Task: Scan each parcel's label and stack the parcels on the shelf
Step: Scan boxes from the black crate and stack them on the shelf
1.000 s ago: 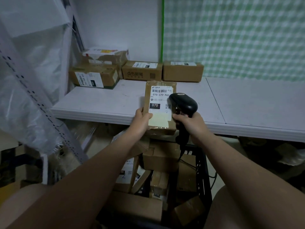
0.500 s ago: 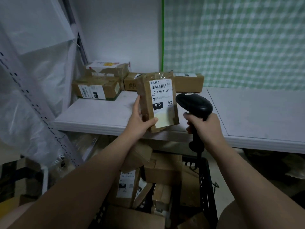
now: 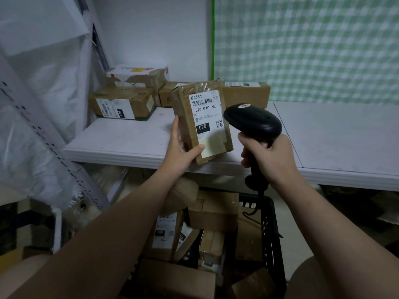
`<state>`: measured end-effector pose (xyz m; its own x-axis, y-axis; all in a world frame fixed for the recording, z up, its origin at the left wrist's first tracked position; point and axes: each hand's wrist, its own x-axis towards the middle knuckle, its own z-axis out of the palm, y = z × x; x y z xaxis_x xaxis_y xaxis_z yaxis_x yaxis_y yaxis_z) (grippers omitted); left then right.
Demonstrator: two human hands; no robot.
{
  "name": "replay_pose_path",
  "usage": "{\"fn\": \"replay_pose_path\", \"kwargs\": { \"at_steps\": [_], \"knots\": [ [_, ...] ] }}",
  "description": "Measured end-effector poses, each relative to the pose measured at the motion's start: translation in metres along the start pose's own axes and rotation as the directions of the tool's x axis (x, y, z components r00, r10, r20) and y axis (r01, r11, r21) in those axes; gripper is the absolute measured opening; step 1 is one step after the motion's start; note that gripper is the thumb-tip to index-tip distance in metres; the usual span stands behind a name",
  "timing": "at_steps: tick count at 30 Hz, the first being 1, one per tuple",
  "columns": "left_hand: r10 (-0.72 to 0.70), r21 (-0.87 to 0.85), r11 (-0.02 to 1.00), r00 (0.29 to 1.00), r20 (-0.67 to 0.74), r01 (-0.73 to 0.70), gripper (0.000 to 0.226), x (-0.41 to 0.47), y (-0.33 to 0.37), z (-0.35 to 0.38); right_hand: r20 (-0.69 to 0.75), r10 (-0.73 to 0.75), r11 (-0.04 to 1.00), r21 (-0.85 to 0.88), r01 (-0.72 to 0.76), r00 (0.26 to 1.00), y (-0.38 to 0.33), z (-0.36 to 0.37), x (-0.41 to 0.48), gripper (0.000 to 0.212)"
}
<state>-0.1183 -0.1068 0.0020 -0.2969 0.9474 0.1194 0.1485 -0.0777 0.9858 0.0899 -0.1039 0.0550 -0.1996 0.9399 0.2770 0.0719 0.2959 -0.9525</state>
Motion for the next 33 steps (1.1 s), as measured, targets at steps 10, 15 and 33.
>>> {"fn": "replay_pose_path", "kwargs": {
  "at_steps": [10,15,33],
  "knots": [
    [0.011,0.015,1.000,1.000,0.001,-0.011,0.100,0.001,0.000,-0.001,0.048,0.015,1.000,-0.027,-0.013,0.999,0.000,0.001,-0.007,0.011],
    [0.006,0.032,0.999,1.000,0.000,-0.006,0.100,0.001,0.001,0.000,0.052,0.014,0.999,-0.033,-0.012,0.999,0.001,-0.001,-0.008,0.004],
    [-0.074,0.040,0.996,0.992,-0.104,0.079,0.101,0.005,0.005,0.004,0.025,0.064,0.998,0.007,-0.064,0.998,0.015,0.010,0.009,0.020]
  ]
}}
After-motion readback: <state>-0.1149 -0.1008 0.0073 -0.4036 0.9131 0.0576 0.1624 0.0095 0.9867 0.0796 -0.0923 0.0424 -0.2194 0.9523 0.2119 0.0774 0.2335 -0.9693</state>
